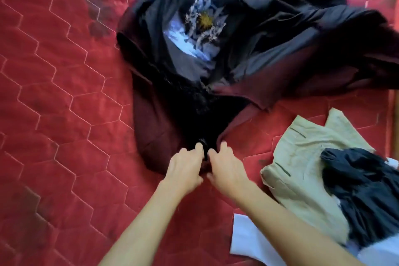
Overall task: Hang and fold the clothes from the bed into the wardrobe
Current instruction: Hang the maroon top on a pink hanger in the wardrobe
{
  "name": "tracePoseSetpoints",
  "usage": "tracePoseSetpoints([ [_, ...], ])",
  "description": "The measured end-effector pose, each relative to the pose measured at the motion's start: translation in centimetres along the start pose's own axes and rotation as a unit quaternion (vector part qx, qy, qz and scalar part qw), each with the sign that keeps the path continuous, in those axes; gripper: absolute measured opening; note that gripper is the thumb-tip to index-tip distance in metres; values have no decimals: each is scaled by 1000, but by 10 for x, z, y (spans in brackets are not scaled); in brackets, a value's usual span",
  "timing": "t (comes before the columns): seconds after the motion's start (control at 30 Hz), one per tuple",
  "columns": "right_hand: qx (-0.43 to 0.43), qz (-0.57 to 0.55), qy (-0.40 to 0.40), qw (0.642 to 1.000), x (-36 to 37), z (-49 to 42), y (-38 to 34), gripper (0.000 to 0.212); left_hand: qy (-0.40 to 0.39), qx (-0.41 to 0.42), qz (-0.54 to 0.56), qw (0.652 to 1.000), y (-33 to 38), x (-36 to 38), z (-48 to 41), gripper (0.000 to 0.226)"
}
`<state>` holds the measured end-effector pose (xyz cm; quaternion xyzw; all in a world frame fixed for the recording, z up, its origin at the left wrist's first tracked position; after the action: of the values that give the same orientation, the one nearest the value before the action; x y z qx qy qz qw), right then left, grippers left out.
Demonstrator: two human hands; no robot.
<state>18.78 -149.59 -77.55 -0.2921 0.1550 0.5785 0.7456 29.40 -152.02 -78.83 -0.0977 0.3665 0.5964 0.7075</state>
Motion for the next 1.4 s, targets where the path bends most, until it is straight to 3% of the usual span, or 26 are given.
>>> tracePoseSetpoints([
  [0.07, 0, -62, -29, 998, 22, 39, -6, 31, 4, 24, -19, 1000, 4, 22, 42, 53],
  [0.17, -21, -164, -8, 986, 26, 91, -20, 17, 80, 85, -47, 992, 17, 33, 108, 82],
  [0.3, -96, -264, 57, 958, -17, 159, -55, 33, 188, 16, -3, 982, -5, -8, 162, 96],
  [0.37, -150, -281, 90, 944, -50, 196, -73, 32, 184, 36, 26, 982, -11, -37, 171, 84],
  [0.47, -204, -300, 169, 917, -103, 252, -82, 28, 186, 139, 203, 951, 10, -84, 199, 24],
  [0.53, -228, -381, 213, 871, -130, 287, -76, 29, 224, 149, 282, 921, 30, -125, 228, 28],
  [0.6, -239, -444, 224, 834, -146, 309, -63, 80, 271, 158, 339, 887, 49, -165, 265, 37],
  [0.67, -239, -412, 220, 851, -157, 323, -60, 121, 278, 181, 365, 870, 74, -202, 305, 30],
  [0.7, -242, -386, 208, 866, -158, 326, -64, 126, 259, 204, 366, 870, 93, -217, 323, 30],
  [0.77, -243, -350, 191, 884, -160, 335, -73, 108, 227, 237, 358, 874, 133, -240, 360, 26],
  [0.83, -227, -379, 189, 877, -170, 349, -81, 73, 221, 237, 387, 863, 162, -264, 390, 16],
  [0.93, -233, -367, 301, 849, -209, 386, -82, 40, 222, 255, 463, 819, 180, -302, 427, 5],
  [0.97, -243, -367, 333, 834, -225, 401, -81, 38, 209, 275, 490, 800, 183, -313, 440, 6],
  [1.03, -250, -374, 371, 813, -256, 426, -74, 27, 195, 315, 515, 773, 184, -323, 460, 32],
  [1.07, -247, -374, 395, 802, -272, 440, -71, 22, 214, 314, 490, 785, 181, -324, 466, 50],
  [1.13, -256, -399, 429, 769, -300, 475, -66, 25, 260, 257, 397, 842, 172, -317, 470, 86],
  [1.23, -312, -423, 430, 733, -331, 542, -83, 26, 210, 190, 331, 900, 185, -292, 462, 131],
  [1.3, -360, -412, 421, 723, -342, 587, -95, 28, 186, 221, 324, 901, 218, -275, 460, 124],
  [1.4, -407, -396, 407, 715, -355, 646, -101, 37, 307, 184, 320, 877, 246, -280, 469, 80],
])
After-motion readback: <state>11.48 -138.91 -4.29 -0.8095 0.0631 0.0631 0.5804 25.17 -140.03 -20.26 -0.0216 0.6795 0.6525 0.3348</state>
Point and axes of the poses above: each hand's wrist, its own z-axis away from the middle knuckle, its own x-axis out of the palm, y = z × x, the point moved 5 cm from there along -z, towards the middle knuckle, and after that the axes turned 10 degrees about -y, right-handed, at the moved point
